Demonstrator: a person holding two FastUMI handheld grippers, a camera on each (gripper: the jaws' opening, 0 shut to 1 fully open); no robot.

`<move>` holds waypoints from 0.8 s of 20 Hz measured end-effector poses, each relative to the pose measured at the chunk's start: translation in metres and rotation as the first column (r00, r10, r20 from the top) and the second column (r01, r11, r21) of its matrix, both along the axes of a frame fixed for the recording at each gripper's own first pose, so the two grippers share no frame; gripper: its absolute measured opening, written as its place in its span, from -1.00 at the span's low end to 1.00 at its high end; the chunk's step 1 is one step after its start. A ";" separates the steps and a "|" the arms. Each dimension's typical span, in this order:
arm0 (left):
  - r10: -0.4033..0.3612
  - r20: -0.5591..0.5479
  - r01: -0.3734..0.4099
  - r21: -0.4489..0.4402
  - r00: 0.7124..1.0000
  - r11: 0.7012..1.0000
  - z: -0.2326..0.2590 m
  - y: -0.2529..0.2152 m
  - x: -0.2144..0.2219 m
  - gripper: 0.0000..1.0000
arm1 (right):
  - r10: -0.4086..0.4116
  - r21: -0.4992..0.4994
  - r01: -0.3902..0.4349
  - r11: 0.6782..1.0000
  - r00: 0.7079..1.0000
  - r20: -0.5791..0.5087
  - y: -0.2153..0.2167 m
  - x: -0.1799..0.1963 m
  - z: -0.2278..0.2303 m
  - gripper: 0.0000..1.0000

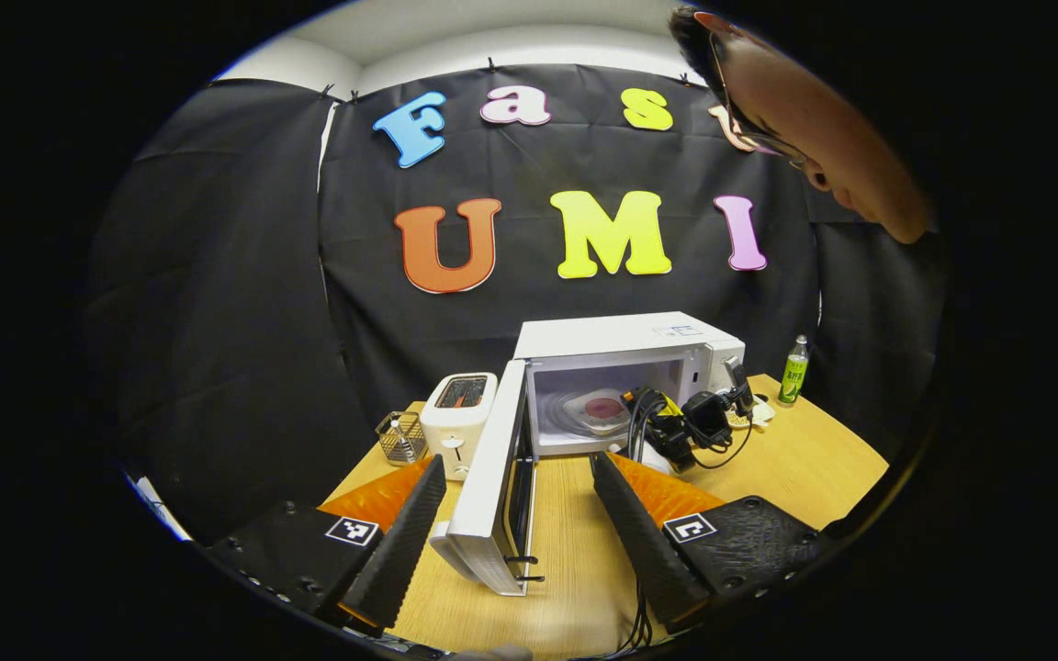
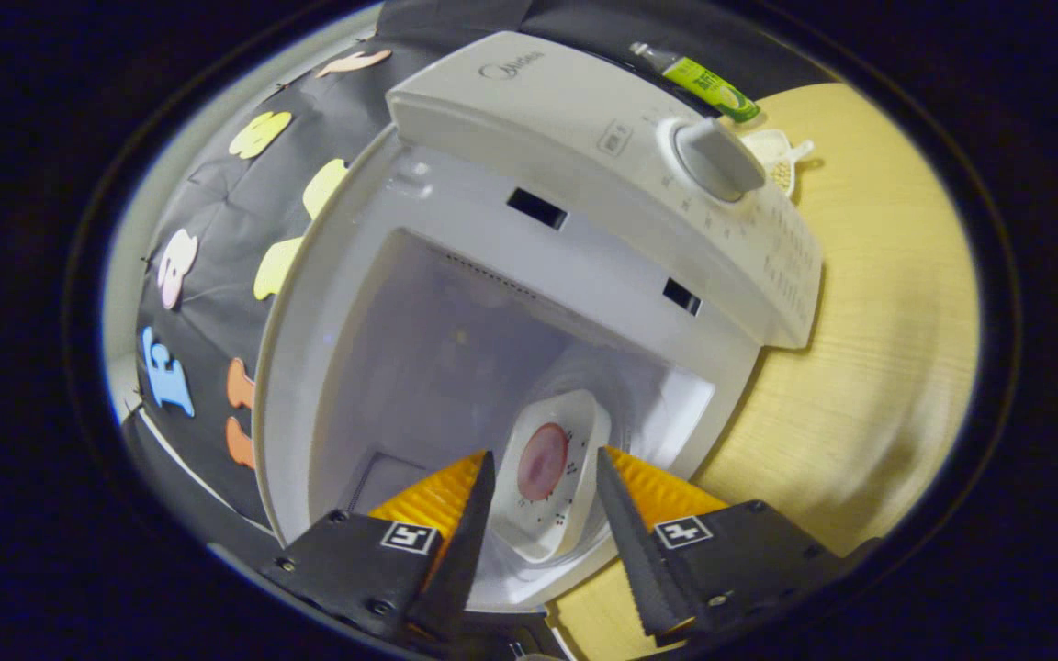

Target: Open the microwave oven with the left hand, put the food in, and close the microwave oven.

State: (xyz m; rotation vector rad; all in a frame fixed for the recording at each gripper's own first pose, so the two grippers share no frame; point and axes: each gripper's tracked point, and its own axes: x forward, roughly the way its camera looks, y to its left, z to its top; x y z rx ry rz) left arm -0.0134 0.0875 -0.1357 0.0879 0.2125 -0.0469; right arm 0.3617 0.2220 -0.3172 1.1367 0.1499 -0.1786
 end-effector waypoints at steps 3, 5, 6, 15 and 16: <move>-0.001 0.022 0.001 -0.003 1.000 1.000 0.010 0.002 -0.001 0.93 | 0.046 -0.139 -0.045 0.989 0.999 0.007 -0.007 -0.024 0.027 0.84; -0.003 0.043 0.003 0.000 0.999 1.000 0.022 0.001 0.001 0.93 | 0.081 -0.259 -0.079 0.963 0.997 -0.003 -0.012 -0.044 0.048 0.98; -0.003 0.054 0.003 0.001 0.999 1.000 0.027 0.003 -0.002 0.93 | 0.106 -0.323 -0.101 0.941 0.994 -0.002 -0.014 -0.053 0.062 0.75; 0.017 0.130 -0.014 -0.029 0.991 0.999 0.046 0.002 0.001 0.93 | 0.241 -0.714 -0.188 0.675 0.970 -0.028 -0.104 -0.168 0.169 0.80; 0.020 0.138 -0.016 -0.029 0.990 0.999 0.045 0.004 0.001 0.93 | 0.233 -0.741 -0.190 0.644 0.971 -0.047 -0.123 -0.180 0.173 1.00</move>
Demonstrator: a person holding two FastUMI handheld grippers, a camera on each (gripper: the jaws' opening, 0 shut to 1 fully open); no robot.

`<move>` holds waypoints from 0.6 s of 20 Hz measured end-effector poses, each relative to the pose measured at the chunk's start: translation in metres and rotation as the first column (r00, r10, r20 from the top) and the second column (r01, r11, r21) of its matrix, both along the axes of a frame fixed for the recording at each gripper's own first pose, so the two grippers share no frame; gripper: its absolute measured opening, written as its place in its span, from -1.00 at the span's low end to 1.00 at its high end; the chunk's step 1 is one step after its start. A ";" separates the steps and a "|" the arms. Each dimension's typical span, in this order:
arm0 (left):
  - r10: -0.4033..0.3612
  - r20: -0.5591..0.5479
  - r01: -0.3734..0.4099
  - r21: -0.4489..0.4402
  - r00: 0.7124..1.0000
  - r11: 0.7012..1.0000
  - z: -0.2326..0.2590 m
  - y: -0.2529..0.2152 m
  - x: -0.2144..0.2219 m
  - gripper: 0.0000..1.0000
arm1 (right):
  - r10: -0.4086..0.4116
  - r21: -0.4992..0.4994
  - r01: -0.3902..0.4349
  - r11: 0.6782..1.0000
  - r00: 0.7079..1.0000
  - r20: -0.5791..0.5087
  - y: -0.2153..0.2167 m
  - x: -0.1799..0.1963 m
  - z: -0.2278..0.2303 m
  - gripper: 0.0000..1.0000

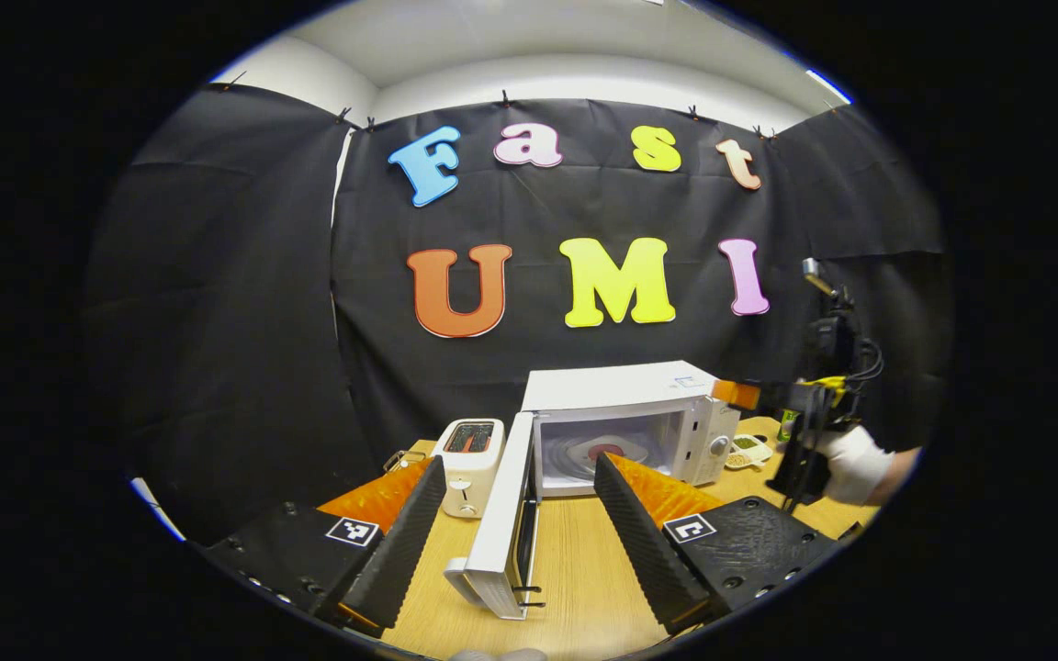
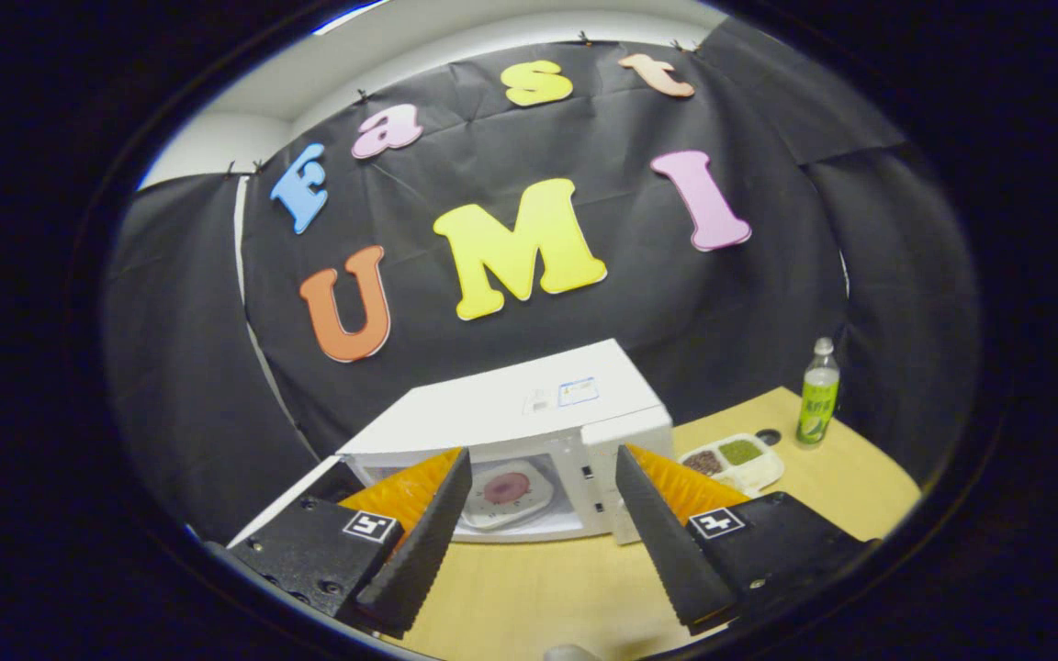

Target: Open the microwave oven with the left hand, put the food in, and close the microwave oven.

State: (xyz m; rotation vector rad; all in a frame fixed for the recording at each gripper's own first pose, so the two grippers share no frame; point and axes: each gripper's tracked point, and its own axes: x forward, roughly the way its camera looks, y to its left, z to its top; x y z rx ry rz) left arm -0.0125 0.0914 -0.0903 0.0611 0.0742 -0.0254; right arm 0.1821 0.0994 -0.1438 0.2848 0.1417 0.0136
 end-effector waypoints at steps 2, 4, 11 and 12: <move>0.003 0.008 -0.003 -0.001 1.000 1.000 -0.001 -0.001 0.004 0.92 | -0.006 -0.052 0.005 0.999 1.000 -0.016 -0.028 -0.022 0.009 1.00; 0.012 0.022 -0.012 -0.012 1.000 1.000 0.002 0.000 0.007 0.93 | -0.021 -0.087 0.017 0.996 0.999 -0.041 -0.054 -0.043 0.015 1.00; 0.058 0.040 -0.057 -0.030 0.997 0.998 0.001 0.012 0.021 0.29 | -0.057 -0.145 0.048 0.988 0.997 -0.057 -0.114 -0.095 0.033 1.00; 0.055 0.040 -0.054 -0.031 0.998 0.998 0.002 0.014 0.020 0.48 | -0.058 -0.142 0.048 0.989 0.996 -0.061 -0.116 -0.098 0.033 1.00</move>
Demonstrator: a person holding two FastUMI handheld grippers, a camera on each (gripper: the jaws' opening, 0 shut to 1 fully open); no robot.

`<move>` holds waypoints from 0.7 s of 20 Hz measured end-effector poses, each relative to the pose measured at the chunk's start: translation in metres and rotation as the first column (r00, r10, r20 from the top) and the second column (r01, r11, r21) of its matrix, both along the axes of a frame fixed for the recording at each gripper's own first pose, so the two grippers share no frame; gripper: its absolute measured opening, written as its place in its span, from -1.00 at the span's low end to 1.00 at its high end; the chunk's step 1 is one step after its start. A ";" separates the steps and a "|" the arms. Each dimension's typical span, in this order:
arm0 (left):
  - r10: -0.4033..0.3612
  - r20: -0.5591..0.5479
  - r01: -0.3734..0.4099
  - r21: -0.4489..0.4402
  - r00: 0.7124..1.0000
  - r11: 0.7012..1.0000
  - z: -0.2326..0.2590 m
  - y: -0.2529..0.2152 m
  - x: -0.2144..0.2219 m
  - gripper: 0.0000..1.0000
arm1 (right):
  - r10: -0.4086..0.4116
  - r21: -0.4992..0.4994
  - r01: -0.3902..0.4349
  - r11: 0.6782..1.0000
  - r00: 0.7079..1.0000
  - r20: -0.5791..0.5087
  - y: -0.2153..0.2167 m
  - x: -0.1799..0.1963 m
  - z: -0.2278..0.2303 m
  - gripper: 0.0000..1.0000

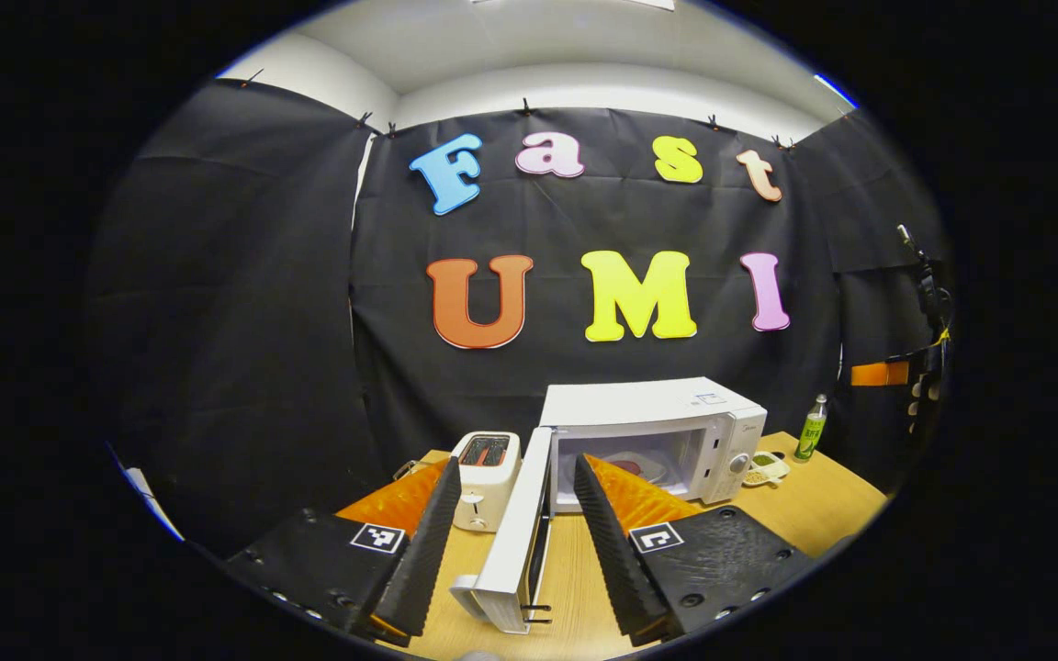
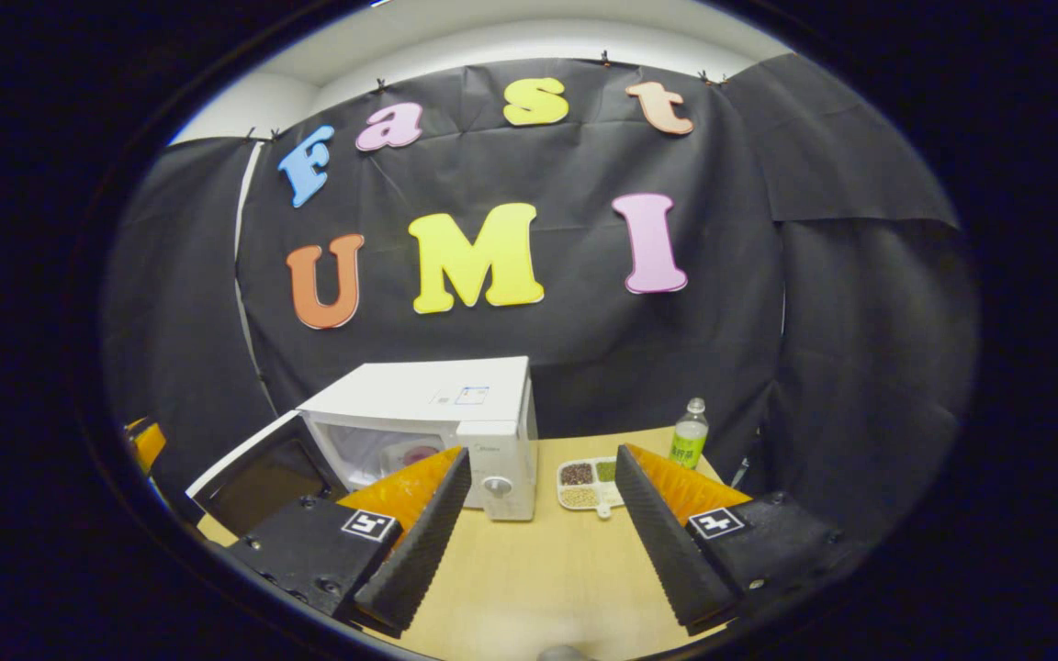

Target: Open the microwave oven with the left hand, put the food in, and close the microwave oven.

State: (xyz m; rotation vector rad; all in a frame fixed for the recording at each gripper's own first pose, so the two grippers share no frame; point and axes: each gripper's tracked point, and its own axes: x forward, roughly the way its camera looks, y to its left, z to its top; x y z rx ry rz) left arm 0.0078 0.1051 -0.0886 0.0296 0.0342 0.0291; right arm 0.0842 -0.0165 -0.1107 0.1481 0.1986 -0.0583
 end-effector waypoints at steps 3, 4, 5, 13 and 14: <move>-0.008 -0.001 0.008 0.033 1.000 0.999 -0.003 0.003 0.002 0.18 | 0.013 0.007 -0.012 1.000 1.000 -0.020 -0.002 -0.010 -0.001 1.00; -0.009 -0.006 0.010 0.043 1.000 0.999 -0.005 0.005 0.003 -0.09 | 0.011 0.010 -0.011 1.000 1.000 -0.024 -0.003 -0.012 -0.002 1.00; 0.010 0.000 -0.010 0.057 1.000 0.998 -0.004 0.012 0.003 -0.39 | 0.007 0.016 -0.007 1.000 1.000 -0.023 -0.003 -0.014 -0.002 1.00; -0.045 -0.114 0.045 -0.008 0.992 0.999 -0.061 0.036 0.011 -1.00 | -0.003 0.037 0.005 0.999 0.999 -0.048 -0.005 -0.025 -0.004 0.83; -0.016 -0.127 0.016 -0.001 0.992 1.000 -0.072 0.051 0.013 -1.00 | -0.005 0.040 0.007 0.999 0.998 -0.055 -0.005 -0.026 -0.005 1.00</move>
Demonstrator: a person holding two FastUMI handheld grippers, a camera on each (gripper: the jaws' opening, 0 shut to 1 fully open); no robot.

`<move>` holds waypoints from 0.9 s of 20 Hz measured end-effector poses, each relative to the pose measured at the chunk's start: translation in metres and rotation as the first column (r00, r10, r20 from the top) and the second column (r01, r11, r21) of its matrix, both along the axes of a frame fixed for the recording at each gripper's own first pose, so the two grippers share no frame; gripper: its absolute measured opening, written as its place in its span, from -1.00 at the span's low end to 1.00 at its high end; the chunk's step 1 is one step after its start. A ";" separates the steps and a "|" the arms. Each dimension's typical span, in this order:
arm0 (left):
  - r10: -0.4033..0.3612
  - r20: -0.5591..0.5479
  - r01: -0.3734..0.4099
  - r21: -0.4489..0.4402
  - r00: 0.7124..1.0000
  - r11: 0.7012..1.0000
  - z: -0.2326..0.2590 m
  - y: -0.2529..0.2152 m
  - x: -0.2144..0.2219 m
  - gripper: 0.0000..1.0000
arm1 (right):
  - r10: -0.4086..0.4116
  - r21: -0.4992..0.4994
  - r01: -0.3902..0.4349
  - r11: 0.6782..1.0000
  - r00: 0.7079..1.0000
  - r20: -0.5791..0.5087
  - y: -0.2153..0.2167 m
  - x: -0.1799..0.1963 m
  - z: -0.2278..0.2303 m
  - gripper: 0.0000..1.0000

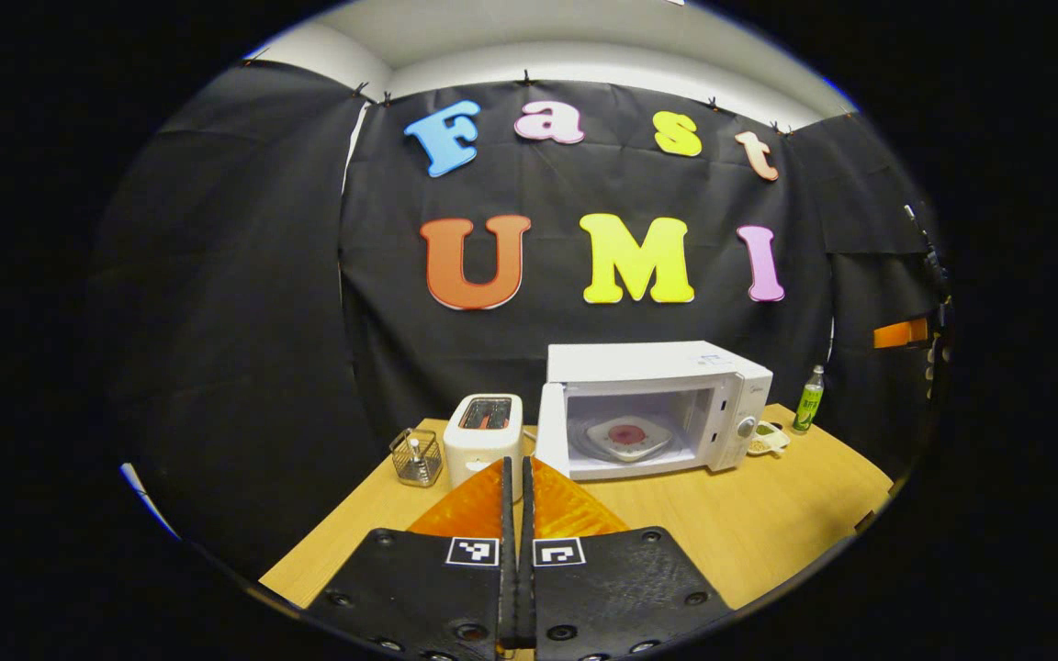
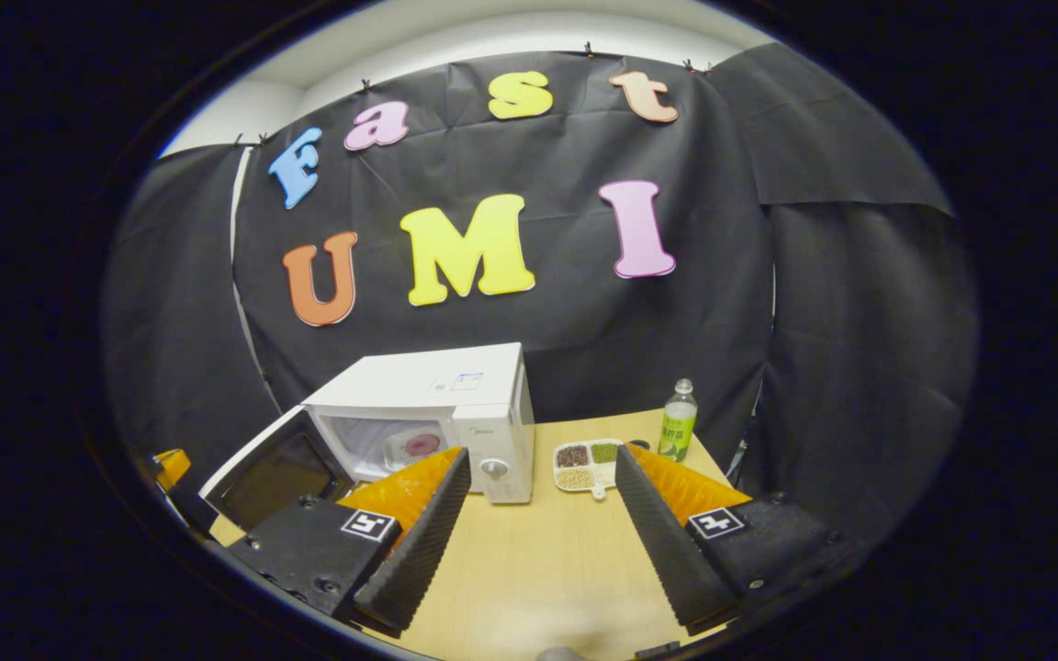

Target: Open the microwave oven with the left hand, put the food in, and close the microwave oven.

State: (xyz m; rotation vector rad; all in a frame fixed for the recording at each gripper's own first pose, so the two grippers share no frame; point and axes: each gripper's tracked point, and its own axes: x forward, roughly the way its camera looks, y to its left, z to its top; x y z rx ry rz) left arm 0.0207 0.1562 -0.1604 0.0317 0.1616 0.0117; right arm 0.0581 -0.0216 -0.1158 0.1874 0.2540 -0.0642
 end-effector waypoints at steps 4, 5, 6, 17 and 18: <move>0.097 -0.019 -0.097 -0.031 0.995 0.995 -0.031 0.049 0.001 -1.00 | -0.014 -0.018 0.014 1.000 1.000 -0.007 -0.003 -0.006 0.006 0.83; 0.107 -0.032 -0.108 -0.026 0.994 0.994 -0.044 0.054 0.000 -1.00 | -0.018 -0.024 0.017 1.000 1.000 -0.012 -0.002 -0.009 0.007 0.83; 0.099 -0.048 -0.100 -0.020 0.994 0.995 -0.056 0.055 0.000 -1.00 | -0.020 -0.025 0.020 1.000 1.000 -0.015 -0.001 -0.011 0.006 0.83; -0.010 -0.097 0.015 0.050 0.995 0.999 -0.088 0.020 0.012 -1.00 | -0.026 -0.020 0.025 0.999 0.999 -0.029 0.007 -0.034 -0.002 1.00; -0.018 -0.104 0.024 0.054 0.994 0.998 -0.089 0.013 0.013 -1.00 | -0.028 -0.018 0.027 0.999 0.999 -0.027 0.005 -0.034 -0.002 1.00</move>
